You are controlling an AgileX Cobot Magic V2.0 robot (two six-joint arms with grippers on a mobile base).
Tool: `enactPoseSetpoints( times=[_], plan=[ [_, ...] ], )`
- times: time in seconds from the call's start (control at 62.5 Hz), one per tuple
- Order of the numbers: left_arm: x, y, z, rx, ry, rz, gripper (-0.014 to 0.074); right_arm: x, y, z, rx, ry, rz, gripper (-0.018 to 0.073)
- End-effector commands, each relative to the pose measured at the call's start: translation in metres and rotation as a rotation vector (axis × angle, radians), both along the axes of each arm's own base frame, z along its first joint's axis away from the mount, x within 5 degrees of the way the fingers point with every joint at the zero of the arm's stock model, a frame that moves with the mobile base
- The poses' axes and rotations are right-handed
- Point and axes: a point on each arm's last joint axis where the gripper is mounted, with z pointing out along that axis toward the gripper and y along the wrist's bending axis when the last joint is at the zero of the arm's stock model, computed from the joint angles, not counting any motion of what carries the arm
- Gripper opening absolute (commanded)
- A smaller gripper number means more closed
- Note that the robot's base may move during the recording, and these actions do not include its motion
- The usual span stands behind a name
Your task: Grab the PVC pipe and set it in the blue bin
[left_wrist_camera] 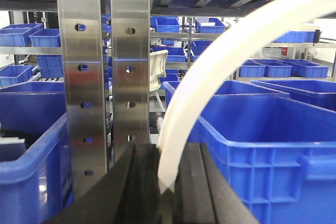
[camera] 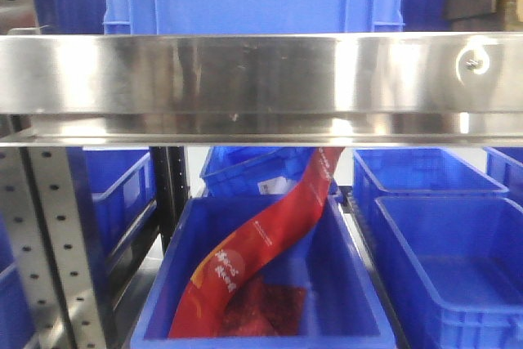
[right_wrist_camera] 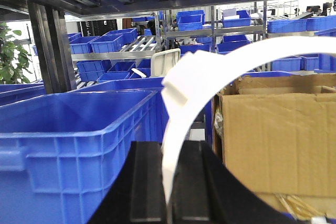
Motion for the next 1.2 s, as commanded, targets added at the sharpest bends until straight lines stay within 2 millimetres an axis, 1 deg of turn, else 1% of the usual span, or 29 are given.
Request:
enactPoseSetpoints(
  times=[0.0,1.184],
  plan=[
    [-0.0018,-0.0005,0.0039,-0.005,-0.035,-0.006,-0.0111,-0.0013,-0.0008,0.0025,-0.012,-0.029,-0.007,-0.0160],
    [-0.0018,-0.0005,0.0039,-0.005,-0.035,-0.006,-0.0111,-0.0013,-0.0008,0.0025,-0.012,-0.029,-0.007,-0.0160]
  ],
)
